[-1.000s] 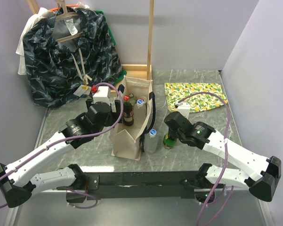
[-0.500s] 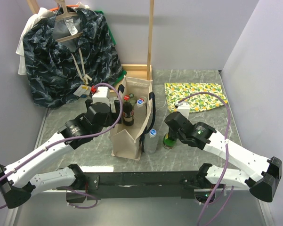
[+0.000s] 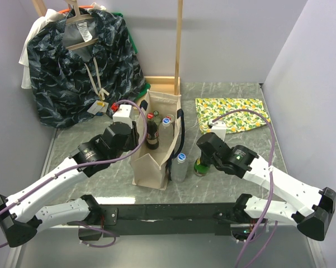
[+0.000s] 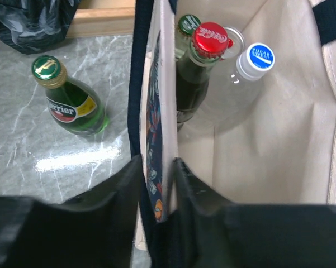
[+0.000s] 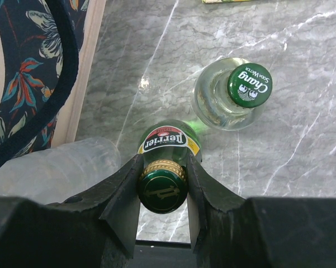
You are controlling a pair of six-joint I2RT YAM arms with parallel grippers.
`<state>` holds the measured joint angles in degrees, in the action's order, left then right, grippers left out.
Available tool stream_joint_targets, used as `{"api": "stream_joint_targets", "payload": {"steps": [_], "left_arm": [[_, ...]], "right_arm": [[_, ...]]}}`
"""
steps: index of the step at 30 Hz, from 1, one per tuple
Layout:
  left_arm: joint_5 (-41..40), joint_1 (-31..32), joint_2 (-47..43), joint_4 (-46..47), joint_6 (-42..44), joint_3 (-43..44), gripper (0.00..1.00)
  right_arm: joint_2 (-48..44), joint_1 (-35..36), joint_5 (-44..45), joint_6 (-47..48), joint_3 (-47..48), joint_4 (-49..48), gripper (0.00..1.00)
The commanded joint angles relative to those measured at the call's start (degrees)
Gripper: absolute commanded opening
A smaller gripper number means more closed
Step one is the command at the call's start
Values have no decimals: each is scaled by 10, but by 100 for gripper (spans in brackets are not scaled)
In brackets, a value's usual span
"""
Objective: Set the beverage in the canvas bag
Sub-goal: Pick up the drink from the center of the board.
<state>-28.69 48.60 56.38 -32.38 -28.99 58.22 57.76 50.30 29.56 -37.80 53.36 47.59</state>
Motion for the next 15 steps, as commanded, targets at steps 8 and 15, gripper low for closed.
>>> {"api": "stream_joint_targets", "payload": {"steps": [8,15], "left_arm": [[21,-2,-12,10,6,14,3],[14,-2,-28,14,8,22,1]], "right_arm": [[-34,-2,52,19,77,-29,0],[-30,-2,55,33,101,-36,0]]}}
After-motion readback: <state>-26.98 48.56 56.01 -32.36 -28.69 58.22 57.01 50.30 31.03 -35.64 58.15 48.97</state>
